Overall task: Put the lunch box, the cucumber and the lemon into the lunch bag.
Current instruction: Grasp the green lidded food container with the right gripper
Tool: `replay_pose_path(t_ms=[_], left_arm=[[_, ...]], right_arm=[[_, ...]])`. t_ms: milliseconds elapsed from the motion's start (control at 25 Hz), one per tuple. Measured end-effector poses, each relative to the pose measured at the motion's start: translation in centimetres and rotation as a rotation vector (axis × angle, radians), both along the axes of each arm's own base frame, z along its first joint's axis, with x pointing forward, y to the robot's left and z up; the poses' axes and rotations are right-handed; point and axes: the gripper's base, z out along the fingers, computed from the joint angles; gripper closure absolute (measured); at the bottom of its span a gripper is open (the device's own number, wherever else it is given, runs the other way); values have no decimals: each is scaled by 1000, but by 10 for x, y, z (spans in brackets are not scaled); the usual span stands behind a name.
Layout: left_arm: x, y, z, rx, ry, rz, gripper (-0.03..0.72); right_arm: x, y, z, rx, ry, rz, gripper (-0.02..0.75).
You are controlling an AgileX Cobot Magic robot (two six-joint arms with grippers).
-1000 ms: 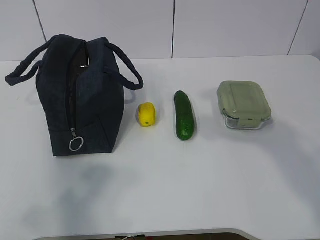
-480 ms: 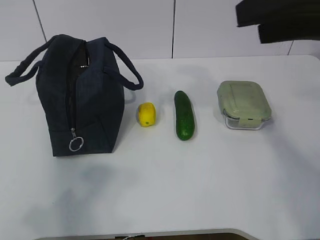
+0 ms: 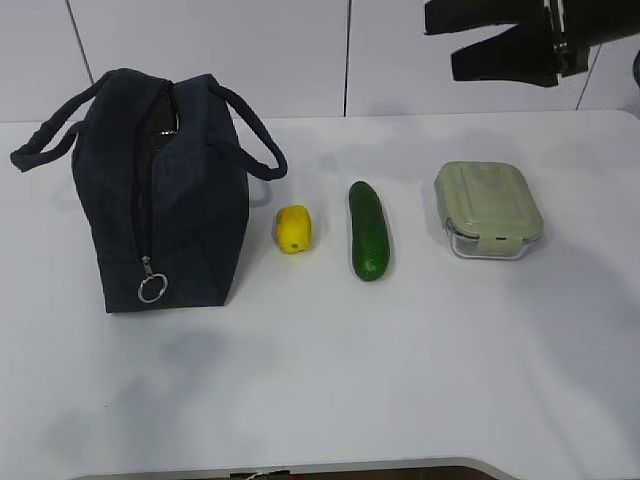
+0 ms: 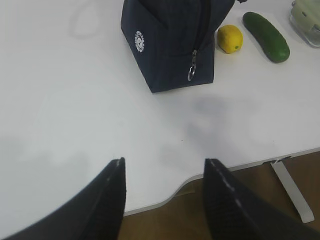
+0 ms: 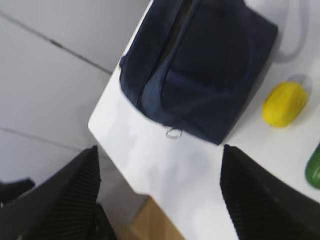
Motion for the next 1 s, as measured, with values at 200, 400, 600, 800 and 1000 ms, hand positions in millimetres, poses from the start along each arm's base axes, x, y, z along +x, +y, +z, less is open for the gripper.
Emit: replay_pose_path(t_ms=[200, 400, 600, 800, 1000], left_arm=[[0, 0, 0, 0, 0, 0, 329], [0, 0, 0, 0, 0, 0, 329], [0, 0, 0, 0, 0, 0, 329], [0, 0, 0, 0, 0, 0, 329], [0, 0, 0, 0, 0, 0, 329]], right_arm=[[26, -34, -33, -5, 60, -78, 146], [37, -74, -61, -60, 124, -159, 147], [39, -115, -81, -110, 164, -233, 147], [41, -138, -101, -129, 208, -268, 147], [53, -143, -134, -113, 259, -250, 147]])
